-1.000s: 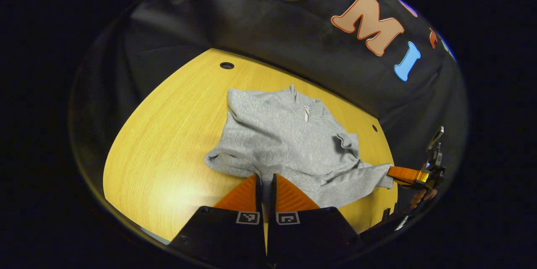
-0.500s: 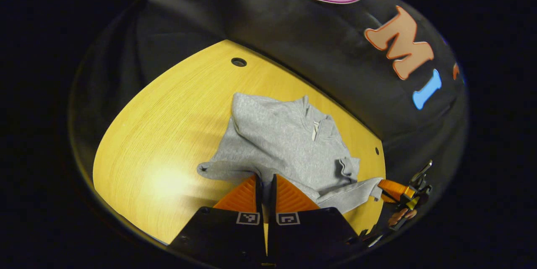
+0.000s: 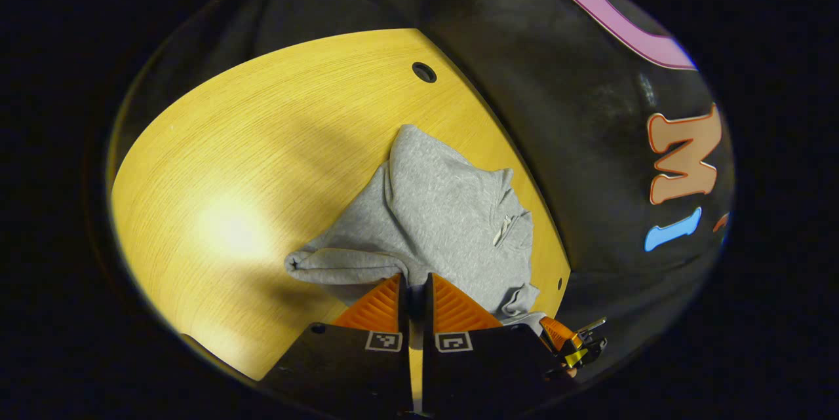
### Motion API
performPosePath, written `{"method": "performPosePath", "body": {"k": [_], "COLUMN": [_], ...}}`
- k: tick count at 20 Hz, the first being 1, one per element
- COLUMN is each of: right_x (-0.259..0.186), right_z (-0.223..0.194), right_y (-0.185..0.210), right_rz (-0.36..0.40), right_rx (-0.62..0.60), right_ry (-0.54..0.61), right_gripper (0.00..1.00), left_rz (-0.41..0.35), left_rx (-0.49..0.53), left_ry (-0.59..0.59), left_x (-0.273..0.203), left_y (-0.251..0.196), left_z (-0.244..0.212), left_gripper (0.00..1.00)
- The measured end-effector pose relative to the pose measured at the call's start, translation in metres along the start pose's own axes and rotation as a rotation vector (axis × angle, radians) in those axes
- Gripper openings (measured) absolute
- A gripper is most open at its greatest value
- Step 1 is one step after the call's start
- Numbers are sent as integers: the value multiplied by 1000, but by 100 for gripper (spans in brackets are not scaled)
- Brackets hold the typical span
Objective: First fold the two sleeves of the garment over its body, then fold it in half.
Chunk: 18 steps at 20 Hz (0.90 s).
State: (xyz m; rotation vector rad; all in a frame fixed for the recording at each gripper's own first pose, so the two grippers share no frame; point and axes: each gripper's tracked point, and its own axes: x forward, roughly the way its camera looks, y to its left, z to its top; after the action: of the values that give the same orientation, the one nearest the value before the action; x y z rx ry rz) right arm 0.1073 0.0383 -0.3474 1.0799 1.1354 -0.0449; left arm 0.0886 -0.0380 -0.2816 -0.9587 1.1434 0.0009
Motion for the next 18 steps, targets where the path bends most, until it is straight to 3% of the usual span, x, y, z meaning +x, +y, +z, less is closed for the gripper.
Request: {"method": "performPosePath", "body": {"k": [1, 2, 3, 4, 5, 6, 7, 8, 9, 10, 18], "right_x": [4, 7, 13, 3, 3, 0, -3, -8, -13, -21, -90], "right_z": [0, 1, 4, 9, 12, 16, 20, 25, 30, 36, 31], "right_y": [1, 5, 12, 21, 27, 29, 30, 30, 30, 30, 41], "right_rz": [-2, 10, 38, 62, 73, 80, 77, 69, 63, 56, 16], "right_rx": [3, 4, -28, -55, -82, -107, -130, -156, -183, -216, -580], "right_ry": [-6, -18, -60, -89, -120, -148, -176, -206, -241, -279, -500], "right_gripper": [15, 9, 12, 39, 67, 94, 94, 95, 89, 96, 95], "left_rz": [0, -10, -55, -93, -125, -143, -147, -145, -141, -133, 37], "left_rx": [-22, -34, -31, -21, -5, 15, 40, 66, 91, 125, 647], "left_ry": [-8, -21, -86, -131, -169, -196, -222, -253, -291, -332, -556], "left_x": [2, 4, 3, 2, -2, -5, -9, -14, -17, -23, -76], "left_y": [0, -2, -11, -20, -29, -35, -38, -40, -43, -46, -62], "left_z": [2, 4, 16, 26, 33, 39, 43, 51, 57, 65, 61], "left_gripper": [5, 6, 13, 33, 31, 67, 71, 87, 92, 95, 95]}}
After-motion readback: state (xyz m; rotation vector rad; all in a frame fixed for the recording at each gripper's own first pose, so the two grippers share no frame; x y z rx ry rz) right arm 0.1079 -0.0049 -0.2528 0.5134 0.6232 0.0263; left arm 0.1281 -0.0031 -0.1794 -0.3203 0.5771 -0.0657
